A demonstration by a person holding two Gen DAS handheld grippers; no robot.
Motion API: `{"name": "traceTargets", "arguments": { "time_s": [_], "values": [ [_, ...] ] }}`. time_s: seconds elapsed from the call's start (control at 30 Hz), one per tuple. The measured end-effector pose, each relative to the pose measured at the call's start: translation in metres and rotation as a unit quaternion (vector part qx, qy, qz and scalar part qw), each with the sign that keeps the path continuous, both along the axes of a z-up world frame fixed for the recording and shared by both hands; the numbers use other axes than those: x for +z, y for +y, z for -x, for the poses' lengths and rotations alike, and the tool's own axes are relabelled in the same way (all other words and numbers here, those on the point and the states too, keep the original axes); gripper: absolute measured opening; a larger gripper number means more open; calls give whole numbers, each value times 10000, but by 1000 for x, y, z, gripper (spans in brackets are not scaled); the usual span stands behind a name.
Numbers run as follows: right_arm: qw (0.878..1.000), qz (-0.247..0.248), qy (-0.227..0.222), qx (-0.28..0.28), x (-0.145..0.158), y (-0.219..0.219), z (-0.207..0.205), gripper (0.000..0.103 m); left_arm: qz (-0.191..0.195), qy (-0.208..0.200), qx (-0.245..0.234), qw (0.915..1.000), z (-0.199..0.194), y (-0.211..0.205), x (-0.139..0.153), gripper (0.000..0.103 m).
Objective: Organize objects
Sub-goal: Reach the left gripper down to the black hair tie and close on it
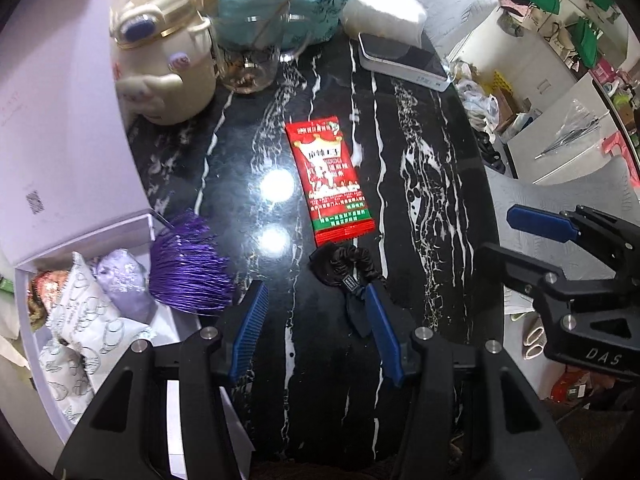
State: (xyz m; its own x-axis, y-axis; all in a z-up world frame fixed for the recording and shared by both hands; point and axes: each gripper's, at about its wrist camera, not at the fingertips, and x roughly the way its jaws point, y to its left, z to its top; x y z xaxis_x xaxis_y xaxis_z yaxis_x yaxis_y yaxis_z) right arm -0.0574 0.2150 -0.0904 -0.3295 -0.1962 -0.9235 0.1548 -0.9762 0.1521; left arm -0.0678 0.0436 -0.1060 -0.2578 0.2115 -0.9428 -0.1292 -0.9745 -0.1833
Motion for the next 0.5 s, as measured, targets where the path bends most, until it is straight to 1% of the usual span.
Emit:
{"name": "traceTargets", "arguments": {
  "time_s": [0.13,0.27,0.5],
  "values": [
    [9999,-103,-85,25,-12,7,6,60,-122,-134,24,9998,6,5,-15,49],
    [9996,10,-280,21,-26,16,9,60,-230,-301,34,9993,9,13,-30,49],
    [9985,91,-546,32,-48,30,16,60,-177,-599,-86,9980,16,35,-60,49]
  ]
}}
